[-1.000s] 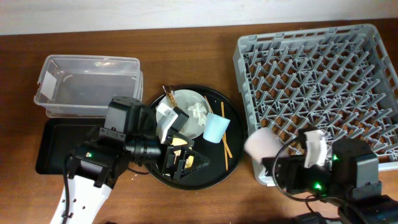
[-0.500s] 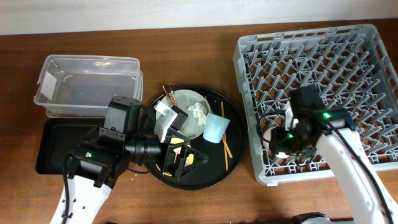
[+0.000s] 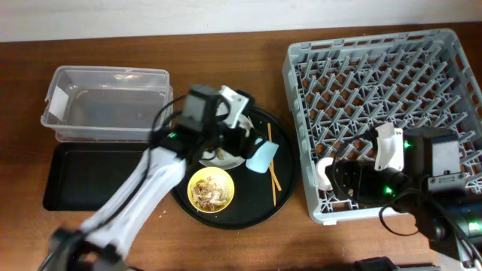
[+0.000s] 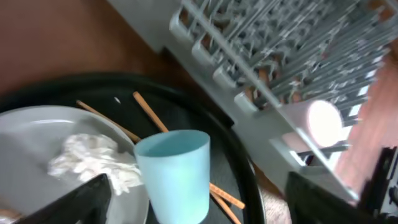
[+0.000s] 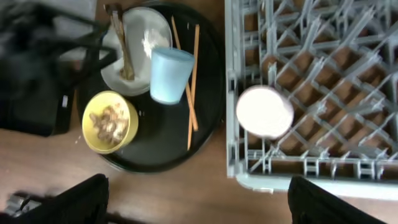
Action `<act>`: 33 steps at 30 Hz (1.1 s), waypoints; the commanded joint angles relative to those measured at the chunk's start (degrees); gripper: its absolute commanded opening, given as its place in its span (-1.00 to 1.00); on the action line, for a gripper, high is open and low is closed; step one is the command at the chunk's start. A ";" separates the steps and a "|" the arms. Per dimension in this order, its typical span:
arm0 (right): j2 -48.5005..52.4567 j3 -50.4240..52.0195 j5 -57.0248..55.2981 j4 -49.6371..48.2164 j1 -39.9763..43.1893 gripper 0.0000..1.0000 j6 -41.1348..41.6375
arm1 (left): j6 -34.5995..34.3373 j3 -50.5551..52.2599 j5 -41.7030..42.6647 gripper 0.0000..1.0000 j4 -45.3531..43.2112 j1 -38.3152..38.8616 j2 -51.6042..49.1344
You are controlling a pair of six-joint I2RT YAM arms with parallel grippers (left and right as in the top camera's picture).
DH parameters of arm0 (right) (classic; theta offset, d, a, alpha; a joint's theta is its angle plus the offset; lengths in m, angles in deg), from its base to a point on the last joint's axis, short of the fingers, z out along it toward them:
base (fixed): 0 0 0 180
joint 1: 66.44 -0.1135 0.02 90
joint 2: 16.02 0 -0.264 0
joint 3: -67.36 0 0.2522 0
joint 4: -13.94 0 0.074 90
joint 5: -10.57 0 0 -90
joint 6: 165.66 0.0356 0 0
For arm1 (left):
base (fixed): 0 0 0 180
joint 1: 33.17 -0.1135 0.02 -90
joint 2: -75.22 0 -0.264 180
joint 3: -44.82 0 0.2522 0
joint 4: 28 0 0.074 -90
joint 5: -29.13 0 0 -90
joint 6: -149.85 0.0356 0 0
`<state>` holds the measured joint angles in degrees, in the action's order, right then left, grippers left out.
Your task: Sort waste into correct bins and load items into the dishwasher rack
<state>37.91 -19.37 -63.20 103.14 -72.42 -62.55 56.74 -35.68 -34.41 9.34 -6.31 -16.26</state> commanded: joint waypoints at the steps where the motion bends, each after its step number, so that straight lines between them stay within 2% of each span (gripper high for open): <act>1: 1.05 -0.20 1.38 1.51 0.37 0.84 -0.22 | -1.01 -9.40 -0.94 0.61 -2.49 2.34 -13.09; 2: 1.57 -0.20 1.40 1.81 0.37 0.84 -0.20 | -1.18 -10.67 -0.74 0.57 -3.41 2.64 -15.58; 4: 2.69 -0.09 1.40 2.19 0.37 0.84 -0.22 | -1.22 -11.52 0.52 0.36 -6.25 3.50 -18.51; 7: 3.96 0.35 1.40 2.43 0.37 0.84 -0.22 | -1.42 -11.52 0.81 -0.17 -6.19 4.55 -20.00; 9: 4.68 0.44 1.40 2.58 0.37 0.84 -0.22 | -1.46 -11.52 0.92 -0.56 -3.13 5.16 -20.41; 10: 4.74 0.44 1.38 2.62 0.37 0.84 -0.24 | -1.57 -11.52 0.94 -0.70 -1.92 5.14 -20.41; 11: 4.72 0.44 1.38 2.62 0.37 0.84 -0.22 | -1.60 -11.54 0.98 -0.79 -0.50 5.14 -20.28; 15: 4.68 0.44 1.36 2.67 0.37 0.84 -0.24 | -1.60 -14.14 1.75 -0.98 7.63 5.14 -19.26; 19: 4.68 0.44 1.36 2.64 0.37 0.84 -0.24 | -1.55 -17.53 1.51 -0.99 18.64 5.66 -16.02; 29: 4.68 0.42 1.33 3.08 0.37 0.84 -0.24 | -2.78 -17.53 -8.24 -0.94 38.27 7.98 -4.04; 30: 4.68 0.42 1.36 3.39 0.37 0.84 -0.24 | -3.34 -17.53 -8.76 -0.43 39.78 7.98 -3.17; 31: 4.68 0.42 1.40 3.80 0.37 0.85 -0.24 | -4.02 -17.53 -9.94 -0.24 41.07 7.98 -2.25; 33: 4.68 0.44 2.40 5.90 0.37 0.86 -1.16 | -8.48 -17.44 -17.97 0.11 46.16 7.98 -1.38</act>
<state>42.74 -19.26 -62.33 107.57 -72.42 -62.60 53.05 -52.49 -43.61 51.63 1.44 -20.18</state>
